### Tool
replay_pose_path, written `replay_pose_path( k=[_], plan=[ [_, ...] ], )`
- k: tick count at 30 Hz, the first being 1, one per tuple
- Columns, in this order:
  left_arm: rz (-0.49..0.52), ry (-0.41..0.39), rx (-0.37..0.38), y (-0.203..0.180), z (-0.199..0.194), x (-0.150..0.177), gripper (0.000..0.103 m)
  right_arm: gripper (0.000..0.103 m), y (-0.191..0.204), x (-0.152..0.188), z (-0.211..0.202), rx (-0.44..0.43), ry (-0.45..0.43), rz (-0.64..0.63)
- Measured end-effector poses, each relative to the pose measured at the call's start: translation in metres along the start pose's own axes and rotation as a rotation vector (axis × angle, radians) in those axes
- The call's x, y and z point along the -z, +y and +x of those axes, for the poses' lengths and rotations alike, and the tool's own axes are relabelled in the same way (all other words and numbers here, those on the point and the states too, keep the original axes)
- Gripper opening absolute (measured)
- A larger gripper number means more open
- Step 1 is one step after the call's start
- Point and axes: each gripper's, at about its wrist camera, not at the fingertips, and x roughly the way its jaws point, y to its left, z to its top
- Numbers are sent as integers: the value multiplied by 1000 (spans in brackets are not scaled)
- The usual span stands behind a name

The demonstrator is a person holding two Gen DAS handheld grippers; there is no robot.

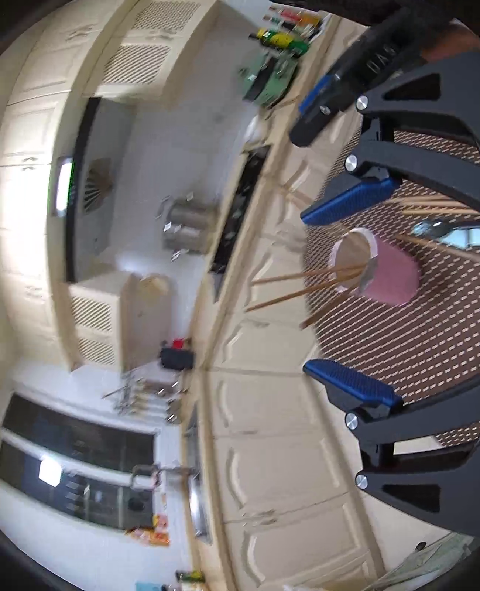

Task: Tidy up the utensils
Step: 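Open the left tool over the cup while the right tool releases its chopstick, then lower both tools back down to the chopsticks beside the cup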

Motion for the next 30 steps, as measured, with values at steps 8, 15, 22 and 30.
replay_pose_path(
  k=[8, 15, 22, 30],
  plan=[
    [117, 308, 101, -14, 35, 41, 73, 76, -32, 21, -19, 85, 103, -17],
    [195, 516, 172, -31, 69, 85, 73, 76, -58, 56, -13, 127, 272, 28],
    [243, 614, 109, -24, 101, 111, 73, 76, -80, 91, -11, 147, 388, 79],
    [320, 660, 110, -41, 120, 129, 62, 76, -86, 113, -1, 147, 451, 112]
  ],
)
